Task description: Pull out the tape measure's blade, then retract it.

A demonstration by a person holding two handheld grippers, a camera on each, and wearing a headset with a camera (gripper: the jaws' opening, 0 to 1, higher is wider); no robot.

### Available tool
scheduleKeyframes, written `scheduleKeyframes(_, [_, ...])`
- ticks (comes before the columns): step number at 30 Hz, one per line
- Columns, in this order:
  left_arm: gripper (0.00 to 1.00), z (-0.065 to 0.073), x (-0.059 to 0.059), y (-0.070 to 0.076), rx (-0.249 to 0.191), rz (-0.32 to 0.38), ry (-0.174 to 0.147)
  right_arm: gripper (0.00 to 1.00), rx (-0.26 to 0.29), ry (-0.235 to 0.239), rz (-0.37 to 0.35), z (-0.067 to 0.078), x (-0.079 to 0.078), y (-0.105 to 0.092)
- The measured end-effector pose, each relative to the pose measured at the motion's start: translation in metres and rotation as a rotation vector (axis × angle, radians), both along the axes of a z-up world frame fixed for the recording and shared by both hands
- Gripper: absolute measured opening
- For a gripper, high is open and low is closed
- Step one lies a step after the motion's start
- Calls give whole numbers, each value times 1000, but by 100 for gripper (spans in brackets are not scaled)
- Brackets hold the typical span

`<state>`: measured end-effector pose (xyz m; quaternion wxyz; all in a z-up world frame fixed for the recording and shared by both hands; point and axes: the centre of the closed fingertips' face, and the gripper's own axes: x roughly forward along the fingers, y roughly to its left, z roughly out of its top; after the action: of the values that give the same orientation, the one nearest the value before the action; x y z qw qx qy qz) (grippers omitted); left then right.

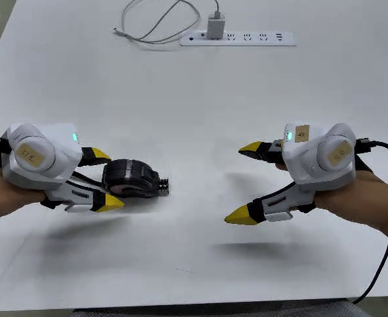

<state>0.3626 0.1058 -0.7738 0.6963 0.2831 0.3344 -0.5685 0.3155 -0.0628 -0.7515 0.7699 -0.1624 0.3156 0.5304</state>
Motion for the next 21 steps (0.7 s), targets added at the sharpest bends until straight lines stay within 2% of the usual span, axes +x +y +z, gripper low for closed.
scheduleKeyframes(5, [41, -2, 0, -1, 2, -13, -1, 77, 12, 6, 5, -1, 0, 3])
scheduleKeyframes(11, [38, -4, 1, -2, 2, -22, 1, 76, 17, 9, 12, -2, 1, 8])
scheduleKeyframes(21, [30, -6, 3, -4, 9, -42, -17, 75, 24, 12, 17, -2, 3, 11])
